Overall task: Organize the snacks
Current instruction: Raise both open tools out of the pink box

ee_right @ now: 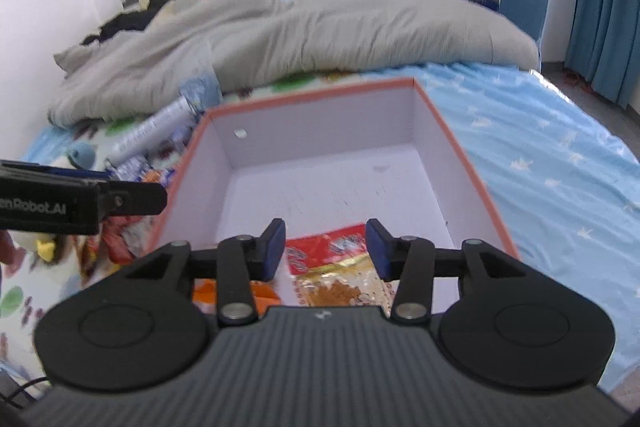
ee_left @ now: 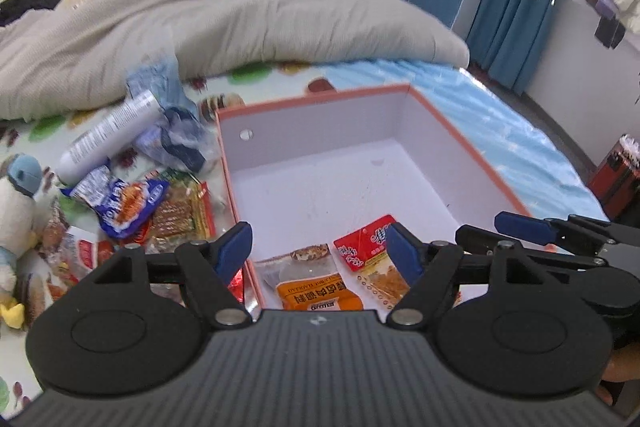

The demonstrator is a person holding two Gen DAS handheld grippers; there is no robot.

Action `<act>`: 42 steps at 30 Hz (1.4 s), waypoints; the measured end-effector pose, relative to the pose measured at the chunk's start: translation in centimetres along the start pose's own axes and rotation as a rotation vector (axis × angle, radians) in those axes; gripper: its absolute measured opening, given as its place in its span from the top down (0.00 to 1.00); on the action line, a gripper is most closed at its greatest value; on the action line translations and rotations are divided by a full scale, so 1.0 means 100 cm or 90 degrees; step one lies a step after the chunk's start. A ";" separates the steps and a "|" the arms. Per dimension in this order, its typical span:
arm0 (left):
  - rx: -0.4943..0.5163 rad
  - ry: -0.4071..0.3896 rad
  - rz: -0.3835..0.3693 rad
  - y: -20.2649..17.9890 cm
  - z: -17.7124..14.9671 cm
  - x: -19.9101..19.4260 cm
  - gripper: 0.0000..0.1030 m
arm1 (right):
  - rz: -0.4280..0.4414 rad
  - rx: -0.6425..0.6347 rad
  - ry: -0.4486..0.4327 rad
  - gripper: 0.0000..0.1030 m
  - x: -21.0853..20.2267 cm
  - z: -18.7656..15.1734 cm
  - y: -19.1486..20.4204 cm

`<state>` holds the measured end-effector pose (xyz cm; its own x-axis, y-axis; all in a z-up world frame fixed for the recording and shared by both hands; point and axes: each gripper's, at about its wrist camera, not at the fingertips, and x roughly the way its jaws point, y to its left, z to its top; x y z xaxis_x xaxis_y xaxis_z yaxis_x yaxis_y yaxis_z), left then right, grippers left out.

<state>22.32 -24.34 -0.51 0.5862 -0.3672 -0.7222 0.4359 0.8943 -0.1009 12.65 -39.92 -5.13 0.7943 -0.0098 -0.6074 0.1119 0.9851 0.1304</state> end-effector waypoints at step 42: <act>-0.156 -0.054 0.076 0.153 -0.186 -0.148 0.23 | 0.079 -0.083 -0.050 0.54 -0.079 -0.104 0.172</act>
<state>7.66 -0.45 -4.07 0.6832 -0.2664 -0.6799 0.1880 0.9639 -0.1887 2.08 -21.08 -6.18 0.8416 0.1050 -0.5298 -0.0638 0.9934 0.0955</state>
